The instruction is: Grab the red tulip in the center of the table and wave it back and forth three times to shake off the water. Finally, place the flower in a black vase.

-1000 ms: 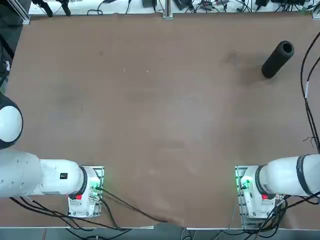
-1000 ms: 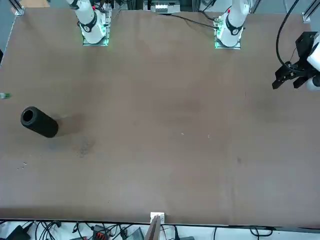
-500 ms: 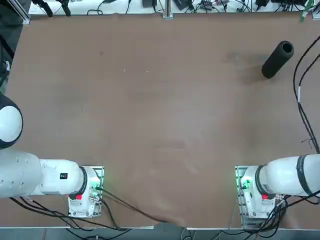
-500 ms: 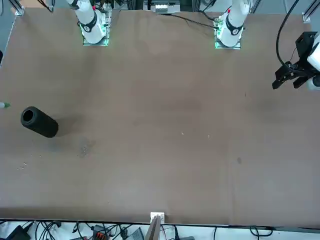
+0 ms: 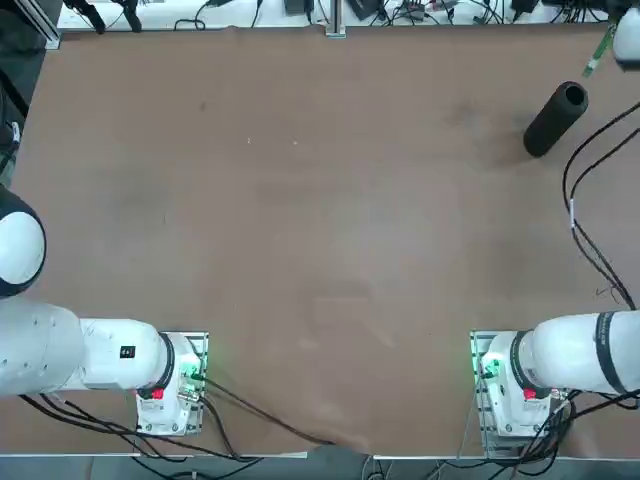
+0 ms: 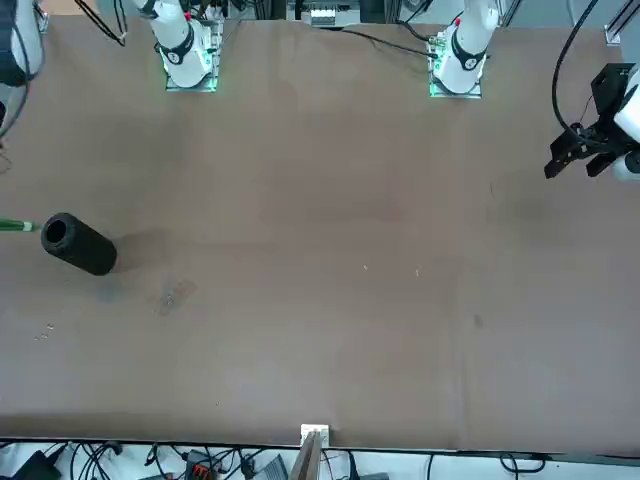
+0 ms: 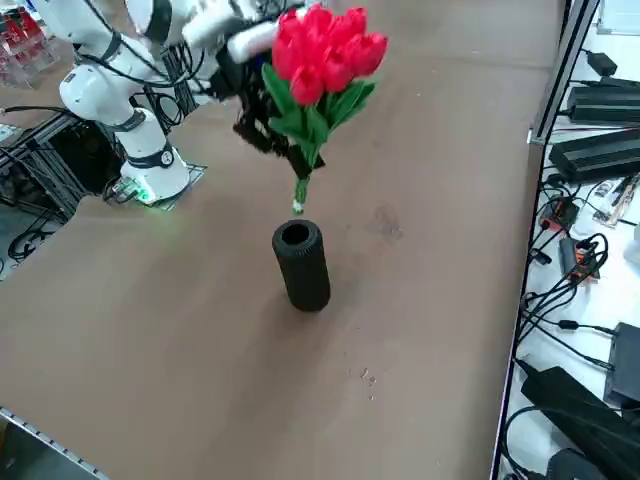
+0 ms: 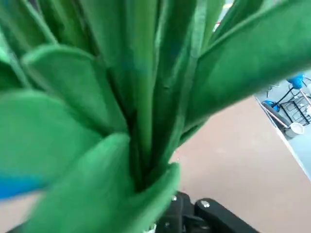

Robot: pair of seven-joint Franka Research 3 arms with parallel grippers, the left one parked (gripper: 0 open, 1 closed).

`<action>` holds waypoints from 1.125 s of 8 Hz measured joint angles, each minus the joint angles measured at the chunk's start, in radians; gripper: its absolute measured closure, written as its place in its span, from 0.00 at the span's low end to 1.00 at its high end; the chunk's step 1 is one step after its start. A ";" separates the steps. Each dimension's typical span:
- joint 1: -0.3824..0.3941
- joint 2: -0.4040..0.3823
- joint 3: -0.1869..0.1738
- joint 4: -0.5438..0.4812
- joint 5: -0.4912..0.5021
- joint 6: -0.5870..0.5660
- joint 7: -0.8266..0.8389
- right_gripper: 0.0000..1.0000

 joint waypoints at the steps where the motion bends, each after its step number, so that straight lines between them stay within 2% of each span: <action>1: -0.009 -0.001 -0.001 -0.047 0.000 0.057 0.001 0.89; 5: -0.032 0.005 -0.001 -0.119 0.000 0.172 0.002 0.89; 9: -0.041 0.076 -0.001 -0.231 0.000 0.428 0.049 0.89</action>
